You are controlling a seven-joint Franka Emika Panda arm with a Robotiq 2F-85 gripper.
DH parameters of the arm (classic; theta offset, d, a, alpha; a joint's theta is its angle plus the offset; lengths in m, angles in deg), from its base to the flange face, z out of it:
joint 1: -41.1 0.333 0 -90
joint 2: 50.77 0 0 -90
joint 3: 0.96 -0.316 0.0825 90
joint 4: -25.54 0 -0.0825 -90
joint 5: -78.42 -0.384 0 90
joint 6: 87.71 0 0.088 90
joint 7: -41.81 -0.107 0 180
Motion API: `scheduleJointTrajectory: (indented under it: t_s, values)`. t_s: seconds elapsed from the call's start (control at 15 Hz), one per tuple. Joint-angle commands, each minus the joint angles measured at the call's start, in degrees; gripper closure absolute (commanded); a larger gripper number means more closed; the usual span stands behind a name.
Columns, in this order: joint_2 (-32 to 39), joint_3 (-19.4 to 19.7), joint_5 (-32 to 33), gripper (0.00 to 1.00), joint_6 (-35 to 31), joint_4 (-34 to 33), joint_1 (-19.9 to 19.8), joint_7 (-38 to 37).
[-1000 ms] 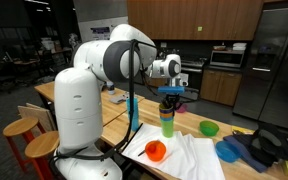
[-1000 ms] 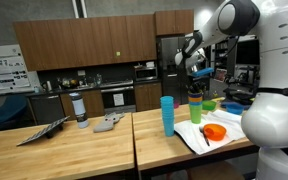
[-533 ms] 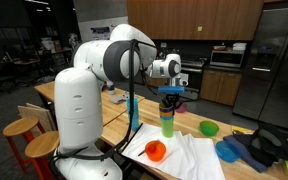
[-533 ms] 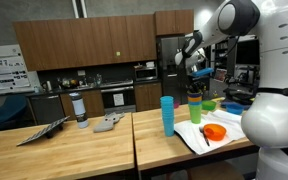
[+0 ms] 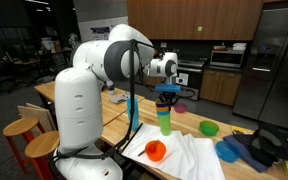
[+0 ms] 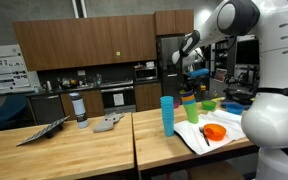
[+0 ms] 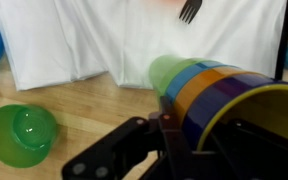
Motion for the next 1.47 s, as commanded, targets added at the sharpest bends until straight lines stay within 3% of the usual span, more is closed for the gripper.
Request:
scheduleJointTrajectory:
  t_s: [0.0,0.67,1.4]
  values:
    - [-0.47,-0.7,-1.1,0.96,-1.49,-0.29,0.81,-0.07]
    - [-1.01,-1.03,-1.47,0.96,-4.3,-0.99,1.24,0.07]
    - [1.5,-1.84,-2.09,0.96,-4.06,-8.19,2.07,0.86]
